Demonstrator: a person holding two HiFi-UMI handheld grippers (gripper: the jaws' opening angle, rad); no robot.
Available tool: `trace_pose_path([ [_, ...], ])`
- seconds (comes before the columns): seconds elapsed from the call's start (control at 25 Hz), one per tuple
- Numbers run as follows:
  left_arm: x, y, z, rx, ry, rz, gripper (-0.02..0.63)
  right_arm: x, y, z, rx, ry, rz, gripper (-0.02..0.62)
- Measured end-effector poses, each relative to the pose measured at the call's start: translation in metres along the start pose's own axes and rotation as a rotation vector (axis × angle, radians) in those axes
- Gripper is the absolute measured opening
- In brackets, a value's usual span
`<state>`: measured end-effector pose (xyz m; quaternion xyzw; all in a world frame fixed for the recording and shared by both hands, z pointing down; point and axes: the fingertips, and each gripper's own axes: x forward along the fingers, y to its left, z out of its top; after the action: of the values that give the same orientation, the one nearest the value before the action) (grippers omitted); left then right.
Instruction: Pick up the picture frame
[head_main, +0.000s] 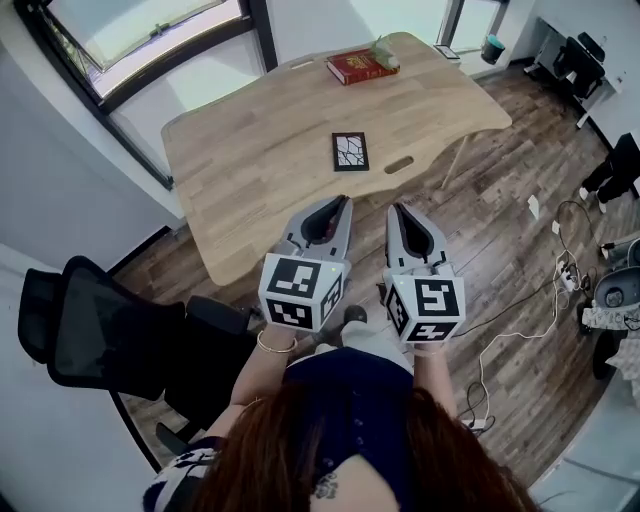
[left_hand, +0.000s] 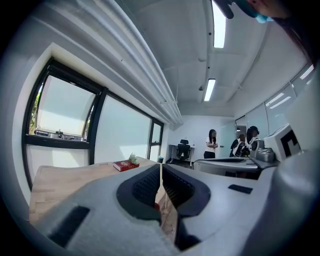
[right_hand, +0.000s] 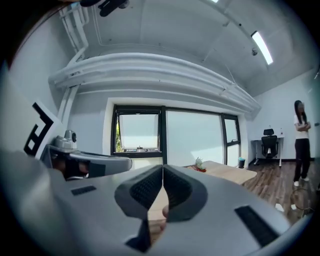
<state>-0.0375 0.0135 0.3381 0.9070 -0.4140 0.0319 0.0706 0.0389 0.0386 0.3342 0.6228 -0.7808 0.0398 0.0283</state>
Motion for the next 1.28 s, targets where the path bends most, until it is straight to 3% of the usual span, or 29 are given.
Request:
trace_pose_path([
  [0.76,0.106,0.020,-0.004,-0.002,0.055,0.074,0.038,0.077,-0.072,-0.009,0.019,0.054,0.050,0.028],
  [1.28,0.128,0.029,-0.019,-0.016,0.103,0.129,0.038,0.102,-0.098,-0.020,0.066,0.074,0.100,0.028],
])
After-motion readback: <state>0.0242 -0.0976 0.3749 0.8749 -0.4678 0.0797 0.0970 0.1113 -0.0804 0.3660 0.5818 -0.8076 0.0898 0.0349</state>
